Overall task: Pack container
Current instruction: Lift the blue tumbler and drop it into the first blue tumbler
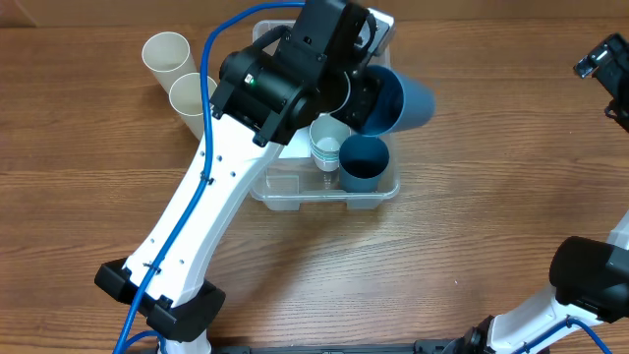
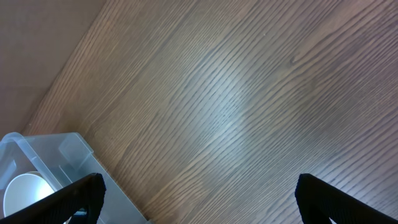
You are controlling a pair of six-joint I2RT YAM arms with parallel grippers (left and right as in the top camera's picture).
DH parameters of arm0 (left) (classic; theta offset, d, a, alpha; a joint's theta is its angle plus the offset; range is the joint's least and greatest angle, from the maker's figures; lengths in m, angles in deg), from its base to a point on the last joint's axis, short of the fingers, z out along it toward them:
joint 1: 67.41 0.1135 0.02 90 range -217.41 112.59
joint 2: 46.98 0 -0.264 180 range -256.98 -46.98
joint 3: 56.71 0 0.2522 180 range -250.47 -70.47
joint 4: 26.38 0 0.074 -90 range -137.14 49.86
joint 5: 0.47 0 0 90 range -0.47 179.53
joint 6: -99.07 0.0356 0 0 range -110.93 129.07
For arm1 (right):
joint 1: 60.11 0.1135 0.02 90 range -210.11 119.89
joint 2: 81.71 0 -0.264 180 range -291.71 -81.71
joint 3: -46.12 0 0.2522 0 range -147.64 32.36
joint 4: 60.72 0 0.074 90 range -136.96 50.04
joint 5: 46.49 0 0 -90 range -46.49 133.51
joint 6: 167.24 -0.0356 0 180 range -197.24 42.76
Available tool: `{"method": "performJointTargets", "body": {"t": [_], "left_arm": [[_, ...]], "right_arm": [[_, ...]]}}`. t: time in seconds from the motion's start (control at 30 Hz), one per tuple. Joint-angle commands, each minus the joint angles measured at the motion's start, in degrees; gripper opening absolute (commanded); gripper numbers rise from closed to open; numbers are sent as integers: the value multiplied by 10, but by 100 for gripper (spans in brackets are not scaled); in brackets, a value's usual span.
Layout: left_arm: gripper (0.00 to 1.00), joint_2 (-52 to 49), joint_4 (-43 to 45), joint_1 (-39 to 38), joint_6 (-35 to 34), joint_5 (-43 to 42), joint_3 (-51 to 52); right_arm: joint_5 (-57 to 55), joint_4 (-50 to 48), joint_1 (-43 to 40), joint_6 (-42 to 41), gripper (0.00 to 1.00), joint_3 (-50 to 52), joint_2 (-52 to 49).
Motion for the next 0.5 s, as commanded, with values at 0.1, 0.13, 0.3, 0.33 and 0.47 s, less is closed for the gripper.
{"method": "performJointTargets", "body": {"t": [0.1, 0.13, 0.3, 0.33, 0.47], "left_arm": [[4, 11, -50, -1, -5, 78, -5], [4, 11, -65, -1, -4, 78, -5], [4, 11, -104, -4, -5, 78, -5], [4, 11, -114, -4, -5, 75, -5], [4, 11, -135, -4, -5, 74, -4]], "right_arm": [[1, -3, 1, -5, 100, -12, 8], [1, -3, 1, -5, 100, -12, 8], [1, -3, 1, -5, 100, -12, 8], [1, -3, 1, -5, 100, -12, 8], [1, -3, 1, -5, 100, -12, 8]]}}
